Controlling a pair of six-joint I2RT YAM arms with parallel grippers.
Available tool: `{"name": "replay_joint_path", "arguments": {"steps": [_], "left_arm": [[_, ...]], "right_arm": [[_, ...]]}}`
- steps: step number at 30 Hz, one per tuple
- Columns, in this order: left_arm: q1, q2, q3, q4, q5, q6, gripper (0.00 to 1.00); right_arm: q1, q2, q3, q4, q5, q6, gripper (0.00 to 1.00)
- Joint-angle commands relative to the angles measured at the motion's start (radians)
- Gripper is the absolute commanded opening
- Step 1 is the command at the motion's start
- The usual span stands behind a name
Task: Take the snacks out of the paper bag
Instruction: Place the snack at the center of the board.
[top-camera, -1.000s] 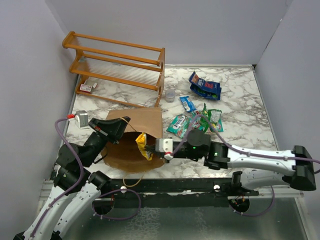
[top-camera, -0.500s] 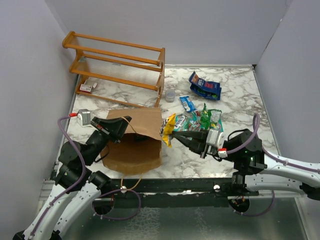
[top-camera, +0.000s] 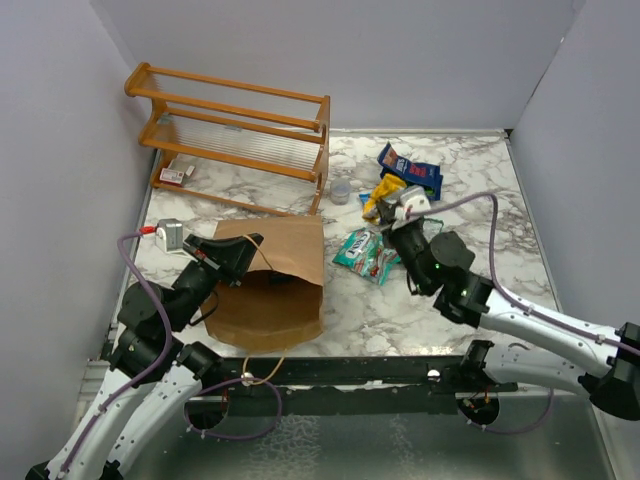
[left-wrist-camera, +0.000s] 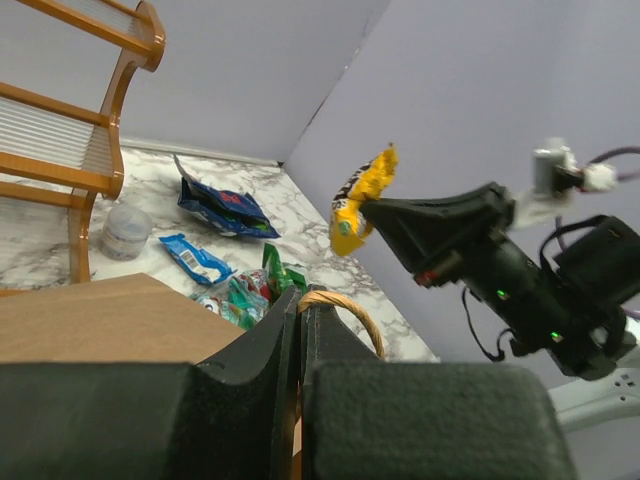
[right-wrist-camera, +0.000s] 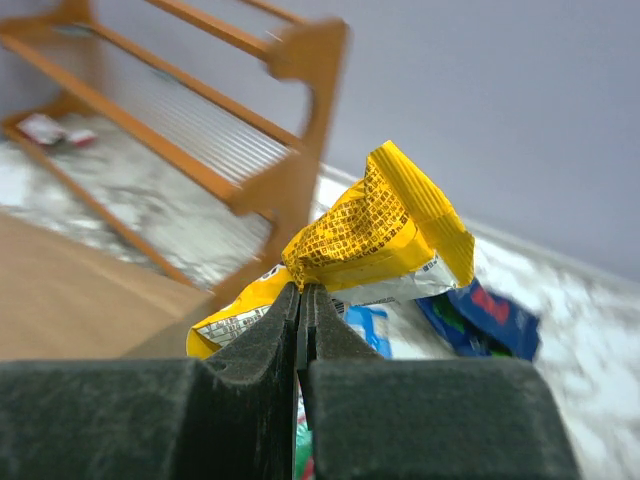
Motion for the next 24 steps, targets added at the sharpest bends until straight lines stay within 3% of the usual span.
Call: {"name": "replay_joint_path", "arguments": {"steps": [1,6,15,24], "left_arm": [[0.001,-0.014,0.034,0.008,-0.015,0.013,0.0],[0.0,-0.026,0.034,0.0,-0.011,0.006,0.0],[0.001,-0.043,0.05,-0.028,-0.004,0.008,0.0],[0.0,-0.061,0.038,-0.04,0.003,0.004,0.0]], "right_arm": [[-0.211,0.069,0.052,-0.168,-0.138,0.304,0.01],[-0.433,0.225,0.096,-0.255,-0.366,0.507,0.01],[-0.504,0.486,0.163,-0.233,-0.335,0.559,0.01],[-0.509,0.537,0.14,-0.245,-0.29,0.561,0.24]]}}
